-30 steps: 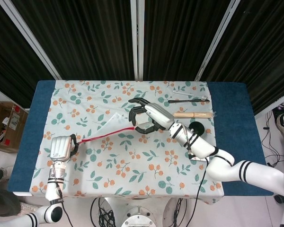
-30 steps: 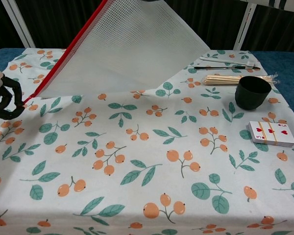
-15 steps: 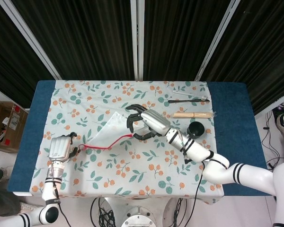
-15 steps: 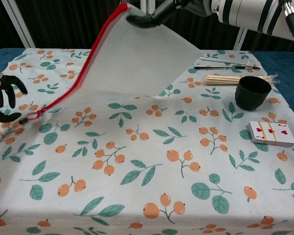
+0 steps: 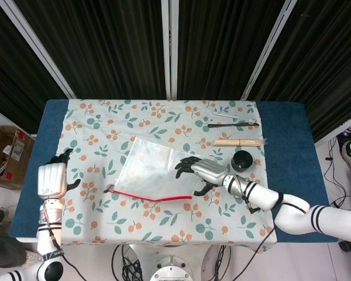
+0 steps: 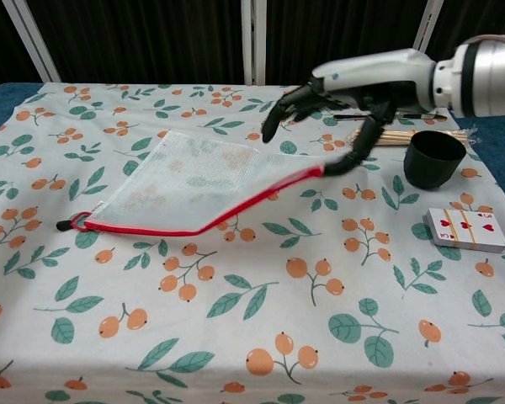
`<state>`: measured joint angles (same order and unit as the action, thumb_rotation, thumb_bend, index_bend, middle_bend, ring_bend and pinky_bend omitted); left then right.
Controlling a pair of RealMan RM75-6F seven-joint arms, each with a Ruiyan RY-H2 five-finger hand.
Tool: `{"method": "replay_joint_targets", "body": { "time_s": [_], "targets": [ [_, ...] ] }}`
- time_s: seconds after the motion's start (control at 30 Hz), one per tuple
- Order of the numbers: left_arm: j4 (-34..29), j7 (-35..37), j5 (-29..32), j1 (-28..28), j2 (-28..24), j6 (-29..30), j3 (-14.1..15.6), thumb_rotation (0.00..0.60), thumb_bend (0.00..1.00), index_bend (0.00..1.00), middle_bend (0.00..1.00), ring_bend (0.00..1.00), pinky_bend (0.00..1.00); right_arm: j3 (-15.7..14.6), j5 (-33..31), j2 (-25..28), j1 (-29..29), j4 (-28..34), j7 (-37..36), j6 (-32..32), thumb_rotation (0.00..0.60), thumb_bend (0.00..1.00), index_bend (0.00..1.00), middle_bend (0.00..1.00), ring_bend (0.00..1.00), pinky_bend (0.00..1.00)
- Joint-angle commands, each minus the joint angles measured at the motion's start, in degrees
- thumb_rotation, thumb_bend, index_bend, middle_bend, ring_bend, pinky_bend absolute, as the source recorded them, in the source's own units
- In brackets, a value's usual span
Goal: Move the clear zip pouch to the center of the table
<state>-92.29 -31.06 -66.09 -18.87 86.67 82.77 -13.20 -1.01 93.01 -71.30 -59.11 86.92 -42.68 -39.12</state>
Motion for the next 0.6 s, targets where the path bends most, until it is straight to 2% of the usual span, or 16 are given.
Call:
{"method": "replay_joint_targets", "body": {
  "time_s": [0.03,0.17,0.23,0.3,0.37,0.47,0.53,0.6],
  "targets": [
    [-0.97,2.84,-1.09,1.12,-1.91,0.48,0.02,0.6,0.08,0.19,0.33,0.33,0.57,-2.76,-1.15,3.9,0.41,2.68,-0.21,2.56,0.6,0.07,0.0,0.0,0.0,0.0],
    [-1.76,8.18,-0.3,2.29,-4.52,-0.85,-0.11,0.6,0.07,0.2,0.34,0.33,0.56,-3.26,-2.35,6.21,4.31,3.07,0.54,-2.32,0.6,0.07,0.0,0.0,0.0,0.0],
    [-1.22,9.69,-0.76,2.82,-5.8,-0.97,0.22,0.6,0.07,0.21,0.35,0.32,0.51,-2.42,-4.31,6.65,7.71,2.9,3.42,-7.43,0.6,0.11,0.0,0.01,0.0,0.0],
    [-0.05,10.77,-1.57,3.46,-7.49,-1.12,0.97,0.6,0.07,0.22,0.34,0.3,0.41,-1.1,-7.41,6.83,12.56,3.1,10.41,-14.89,0.6,0.15,0.0,0.04,0.0,0.0],
    [1.3,10.33,-1.52,4.28,-9.22,-0.98,1.72,0.6,0.07,0.23,0.33,0.25,0.32,-0.36,-9.66,6.85,17.38,3.51,20.59,-22.6,0.6,0.18,0.01,0.08,0.0,0.0],
    [1.03,12.1,-1.62,5.54,-12.7,-2.75,3.48,0.6,0.07,0.23,0.25,0.17,0.2,-0.35,-12.21,7.45,23.47,5.28,34.27,-31.35,0.6,0.18,0.03,0.1,0.0,0.0],
    [0.36,14.26,-2.53,6.69,-14.81,-2.8,4.54,0.6,0.07,0.23,0.22,0.15,0.17,-0.68,-13.09,8.37,26.66,6.99,38.47,-35.24,0.6,0.18,0.03,0.1,0.0,0.0],
    [-0.17,17.15,-4.38,8.47,-16.71,-1.57,5.89,0.6,0.07,0.23,0.21,0.14,0.16,-1.38,-13.37,9.72,30.04,8.5,39.64,-38.54,0.6,0.18,0.03,0.09,0.0,0.0]
  ]
}}
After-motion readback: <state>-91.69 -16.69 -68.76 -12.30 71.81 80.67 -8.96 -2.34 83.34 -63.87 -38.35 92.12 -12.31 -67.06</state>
